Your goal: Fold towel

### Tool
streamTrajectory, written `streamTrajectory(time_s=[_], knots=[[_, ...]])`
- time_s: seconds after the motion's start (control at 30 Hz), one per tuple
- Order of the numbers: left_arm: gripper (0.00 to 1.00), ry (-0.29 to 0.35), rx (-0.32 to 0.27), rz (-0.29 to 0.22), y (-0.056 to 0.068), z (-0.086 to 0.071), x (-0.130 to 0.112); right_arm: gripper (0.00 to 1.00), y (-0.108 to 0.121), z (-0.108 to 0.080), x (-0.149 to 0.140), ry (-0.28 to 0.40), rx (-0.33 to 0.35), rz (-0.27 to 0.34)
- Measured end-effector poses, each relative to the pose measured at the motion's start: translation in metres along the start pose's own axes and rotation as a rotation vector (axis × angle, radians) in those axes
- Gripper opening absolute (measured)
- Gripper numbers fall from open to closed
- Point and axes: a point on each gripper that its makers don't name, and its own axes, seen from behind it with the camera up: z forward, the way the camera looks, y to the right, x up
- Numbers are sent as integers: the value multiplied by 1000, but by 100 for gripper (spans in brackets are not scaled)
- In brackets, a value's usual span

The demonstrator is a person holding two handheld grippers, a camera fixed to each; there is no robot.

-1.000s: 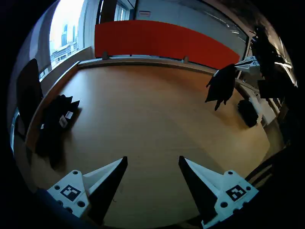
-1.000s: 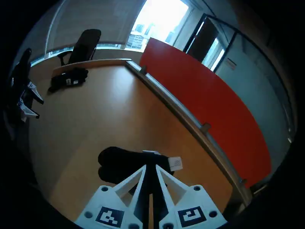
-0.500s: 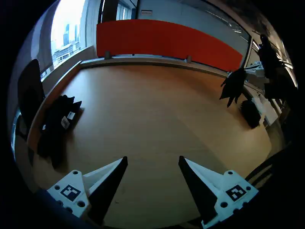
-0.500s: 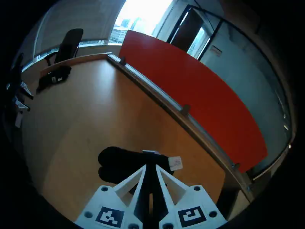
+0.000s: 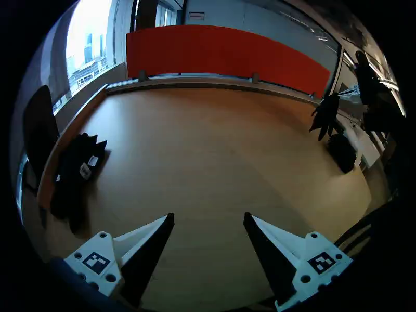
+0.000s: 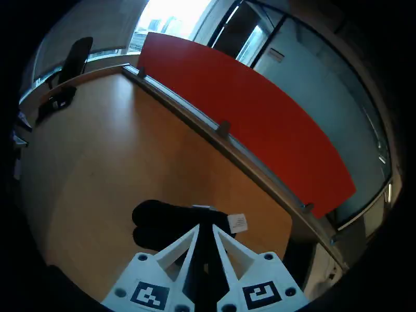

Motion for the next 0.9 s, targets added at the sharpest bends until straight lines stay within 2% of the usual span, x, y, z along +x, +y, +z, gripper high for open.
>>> streamTrajectory(time_s=[0.2,0.47,0.67,0.9], knots=[[100,-4,2,8,5,2,2,2,22,3,-17,-17,-26,36],[100,-7,-6,21,17,5,5,2,30,1,-43,-39,-39,66],[100,-8,-15,31,24,8,7,2,35,-17,-74,-61,-64,103],[100,-11,-28,48,29,12,10,2,42,-43,-134,-118,-107,185]])
